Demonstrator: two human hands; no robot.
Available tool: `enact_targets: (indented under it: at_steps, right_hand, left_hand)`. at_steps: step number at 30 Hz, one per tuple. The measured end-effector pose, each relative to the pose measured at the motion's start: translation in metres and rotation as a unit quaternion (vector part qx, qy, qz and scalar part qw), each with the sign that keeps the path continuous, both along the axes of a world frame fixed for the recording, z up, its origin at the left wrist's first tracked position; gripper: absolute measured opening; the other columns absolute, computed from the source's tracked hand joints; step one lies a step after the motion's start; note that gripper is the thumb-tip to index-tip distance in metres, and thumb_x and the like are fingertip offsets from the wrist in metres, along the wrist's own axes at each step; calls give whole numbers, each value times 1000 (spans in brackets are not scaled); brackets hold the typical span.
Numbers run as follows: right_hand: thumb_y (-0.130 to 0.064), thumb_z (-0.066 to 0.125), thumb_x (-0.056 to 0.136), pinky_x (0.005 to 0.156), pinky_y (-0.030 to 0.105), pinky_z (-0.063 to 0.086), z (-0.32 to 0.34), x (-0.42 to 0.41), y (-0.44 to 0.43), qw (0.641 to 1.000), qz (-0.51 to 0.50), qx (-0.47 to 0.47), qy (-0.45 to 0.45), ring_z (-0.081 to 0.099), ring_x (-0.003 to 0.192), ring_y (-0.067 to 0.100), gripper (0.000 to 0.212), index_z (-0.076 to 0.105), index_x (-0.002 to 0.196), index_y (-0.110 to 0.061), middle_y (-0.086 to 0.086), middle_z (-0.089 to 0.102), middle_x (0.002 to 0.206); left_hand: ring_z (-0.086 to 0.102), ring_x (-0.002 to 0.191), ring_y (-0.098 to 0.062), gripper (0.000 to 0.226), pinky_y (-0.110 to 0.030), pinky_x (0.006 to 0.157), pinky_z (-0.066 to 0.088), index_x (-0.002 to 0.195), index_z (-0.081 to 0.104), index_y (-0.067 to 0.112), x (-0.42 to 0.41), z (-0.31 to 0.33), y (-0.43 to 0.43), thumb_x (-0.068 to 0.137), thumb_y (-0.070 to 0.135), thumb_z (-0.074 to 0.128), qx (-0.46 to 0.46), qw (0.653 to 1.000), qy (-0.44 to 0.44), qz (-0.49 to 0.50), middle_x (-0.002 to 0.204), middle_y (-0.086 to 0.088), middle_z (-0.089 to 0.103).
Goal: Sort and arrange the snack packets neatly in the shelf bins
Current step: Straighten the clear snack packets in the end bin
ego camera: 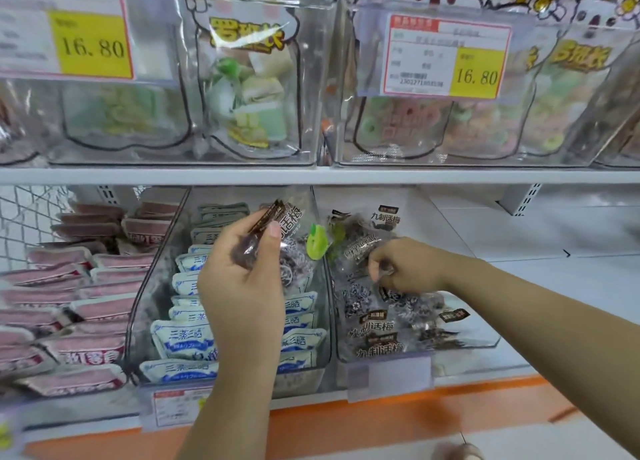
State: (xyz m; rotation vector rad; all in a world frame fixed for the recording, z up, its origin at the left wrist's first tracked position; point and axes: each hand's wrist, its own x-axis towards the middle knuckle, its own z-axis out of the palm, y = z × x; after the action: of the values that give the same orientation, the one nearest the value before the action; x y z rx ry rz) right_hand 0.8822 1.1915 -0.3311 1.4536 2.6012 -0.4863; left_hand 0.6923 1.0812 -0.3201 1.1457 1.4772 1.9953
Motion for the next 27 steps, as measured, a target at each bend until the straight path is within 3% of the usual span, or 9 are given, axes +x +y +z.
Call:
enact_targets:
  at_steps: [4,7,9,12,15,19,21,24,27]
  right_hand:
    - [-16,56,88,95,26,45,-5,0,3,997,7,-24,-74,58,101,8,24,69,108,-21,-4,65,118]
    - [-18,53,89,102,30,39,-7,0,4,993,15,14,-117,51,122,19,43,53,132,-24,0,52,137]
    - [-21,54,90,97,29,41,-7,-2,6,994,17,38,-100,53,119,22,47,47,136,-21,3,52,137]
    - [-22,58,89,94,23,40,-8,-10,12,996,9,67,-51,53,118,21,47,50,134,-14,4,53,136]
    - [-10,57,87,82,15,36,-11,-13,19,990,-35,130,39,60,107,19,32,65,117,-13,4,65,119]
    - [-7,56,86,73,21,39,-7,-17,27,973,-75,196,92,63,90,21,24,72,101,-16,4,71,101]
    - [-7,57,86,71,19,36,-8,-20,31,975,-81,185,93,63,91,21,23,72,101,-16,5,71,101]
    - [-6,58,85,75,22,43,-10,-22,34,979,-81,152,109,61,91,22,23,71,102,-14,7,67,107]
    - [-5,59,85,81,23,44,-12,-19,27,984,-27,141,104,54,86,17,18,72,96,-12,4,51,114]
  left_hand:
    - [54,55,5,14,-7,46,40,102,65,22,-1,-1,1,89,21,60,-3,1000,10,4,69,33,62]
    - [52,52,4,14,-8,44,39,102,65,21,-1,-1,2,89,21,59,-5,1000,10,5,67,33,61]
    - [50,50,1,14,-10,41,37,102,65,22,-2,-1,3,89,22,60,-5,1000,6,7,67,31,62]
    - [51,53,-2,14,-12,43,37,101,64,23,-1,-1,5,88,23,60,-4,1000,-1,10,66,30,62]
    - [49,53,-3,14,-12,42,37,102,64,22,-1,0,5,88,24,60,-4,1000,0,9,65,30,61]
    - [49,49,1,13,-12,42,37,101,64,20,-3,0,6,89,22,60,-6,1000,-5,15,61,31,60]
    - [49,49,2,15,-10,42,37,102,65,18,-4,0,7,89,22,60,-7,1000,-5,17,63,31,60]
    - [48,48,1,16,-9,43,36,103,65,18,-4,0,6,88,24,60,-7,1000,-11,18,64,26,62]
    - [51,53,5,19,-7,48,38,105,67,16,-6,1,5,88,24,61,-10,1000,-16,18,71,17,62]
